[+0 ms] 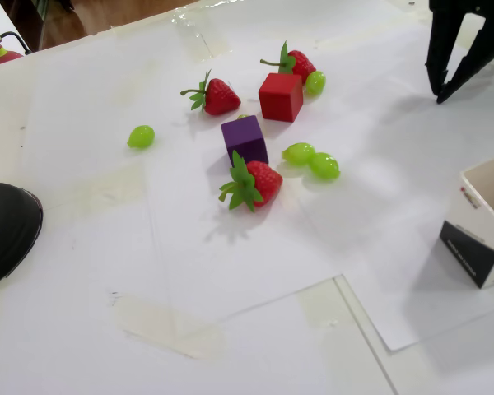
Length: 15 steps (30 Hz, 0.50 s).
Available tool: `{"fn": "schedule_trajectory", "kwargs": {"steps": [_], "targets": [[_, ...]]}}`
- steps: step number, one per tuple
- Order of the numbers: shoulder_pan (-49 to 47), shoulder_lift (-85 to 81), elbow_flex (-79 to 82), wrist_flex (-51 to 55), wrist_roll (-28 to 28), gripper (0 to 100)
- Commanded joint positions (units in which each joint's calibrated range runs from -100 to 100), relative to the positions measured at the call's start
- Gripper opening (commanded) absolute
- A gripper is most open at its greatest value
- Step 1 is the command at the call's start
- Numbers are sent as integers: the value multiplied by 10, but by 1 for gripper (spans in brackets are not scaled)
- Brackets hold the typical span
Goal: Put the red cube on top of the purple cube
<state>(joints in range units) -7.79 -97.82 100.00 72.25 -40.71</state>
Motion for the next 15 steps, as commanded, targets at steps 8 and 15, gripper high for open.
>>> {"fn": "schedule_trajectory", "kwargs": {"steps": [8, 15], "targets": [[-4, 1, 0, -3, -3, 0], [7, 1, 0, -4, -6, 0]]}}
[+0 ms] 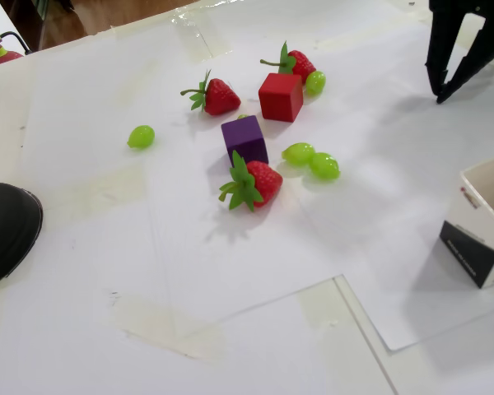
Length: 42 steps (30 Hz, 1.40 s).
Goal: Put the red cube on top of the purple cube
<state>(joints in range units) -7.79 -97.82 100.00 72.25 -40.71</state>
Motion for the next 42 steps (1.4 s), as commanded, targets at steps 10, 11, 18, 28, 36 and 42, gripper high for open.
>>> {"fn": "schedule_trajectory", "kwargs": {"steps": [10, 11, 18, 28, 36, 42], "targets": [[42, 1, 0, -5, -10, 0], [47, 1, 0, -6, -10, 0], [60, 17, -77, 9, 11, 0], [62, 327, -453, 121, 13, 0], [83, 535, -661, 127, -9, 0], [111, 625, -722, 109, 3, 0]]}}
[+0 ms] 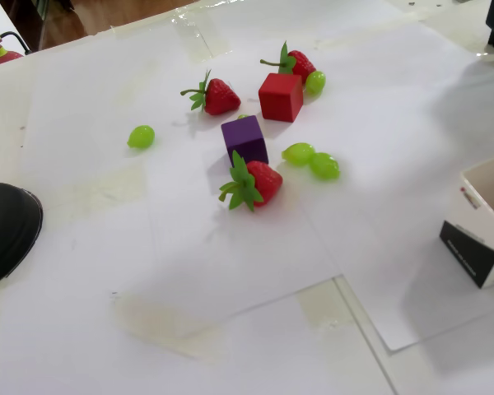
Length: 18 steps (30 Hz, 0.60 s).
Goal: Put the red cube on top of the purple cube
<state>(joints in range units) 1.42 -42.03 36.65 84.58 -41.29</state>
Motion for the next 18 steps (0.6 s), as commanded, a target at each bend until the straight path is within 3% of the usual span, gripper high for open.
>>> {"fn": "schedule_trajectory", "kwargs": {"steps": [1, 10, 18], "targets": [[21, 85, -103, -19, 16, 0], [25, 259, -237, -24, 74, 0], [28, 377, -322, 13, 50, 0]]}}
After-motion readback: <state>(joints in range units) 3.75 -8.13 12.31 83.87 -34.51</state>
